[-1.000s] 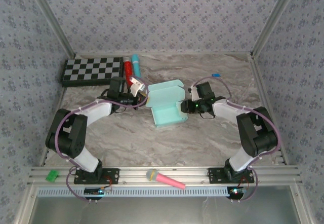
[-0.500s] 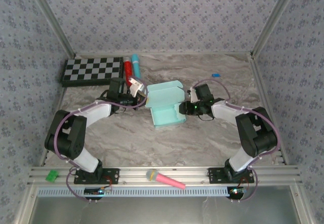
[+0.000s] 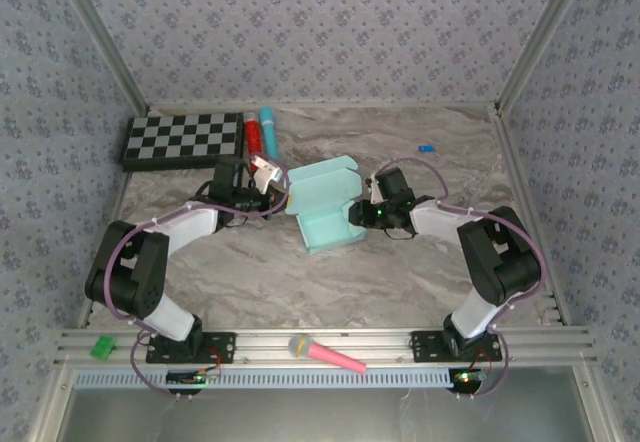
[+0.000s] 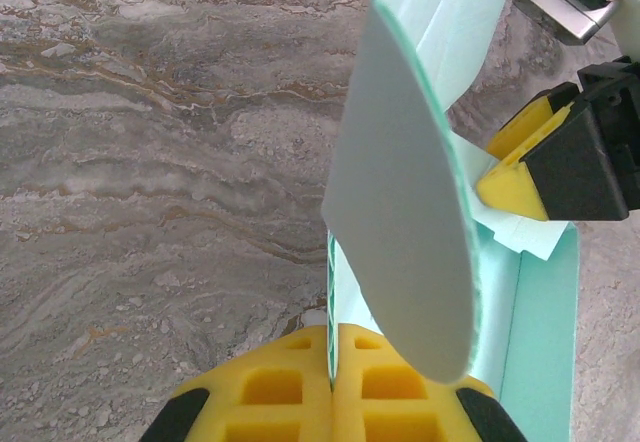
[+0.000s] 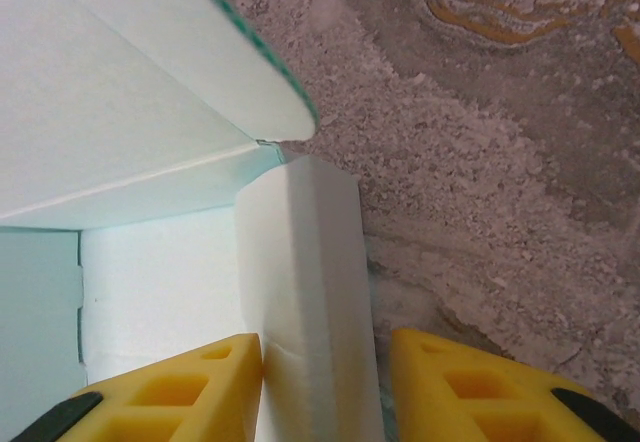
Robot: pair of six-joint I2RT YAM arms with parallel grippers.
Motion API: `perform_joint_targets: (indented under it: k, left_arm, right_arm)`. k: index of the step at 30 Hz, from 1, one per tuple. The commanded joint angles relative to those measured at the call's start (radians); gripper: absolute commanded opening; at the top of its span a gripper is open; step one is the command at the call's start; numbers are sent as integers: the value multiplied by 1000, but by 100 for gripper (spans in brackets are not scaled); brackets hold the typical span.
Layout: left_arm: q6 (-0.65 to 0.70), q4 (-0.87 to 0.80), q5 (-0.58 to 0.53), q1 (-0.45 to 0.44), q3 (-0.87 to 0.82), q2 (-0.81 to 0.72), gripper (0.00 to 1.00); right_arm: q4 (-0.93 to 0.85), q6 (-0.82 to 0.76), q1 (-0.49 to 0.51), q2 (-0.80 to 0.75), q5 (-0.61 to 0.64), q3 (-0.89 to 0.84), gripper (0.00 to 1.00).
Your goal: Fold the paper box
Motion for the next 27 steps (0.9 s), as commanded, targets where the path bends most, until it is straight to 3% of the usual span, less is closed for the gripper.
perform_joint_targets:
  k: [1,14,27]
  left_arm:
    - [-6,-5,2,1,-3,-20,0]
    - [-10,4,30,1,1,-2,0]
    - [-2,-2,34,1,2,7,0]
  right_arm:
    - [38,37,9,14,57,-4,40]
    - [40,6,47,60,169,14,39]
    - [14,19,78,91,337,16,25]
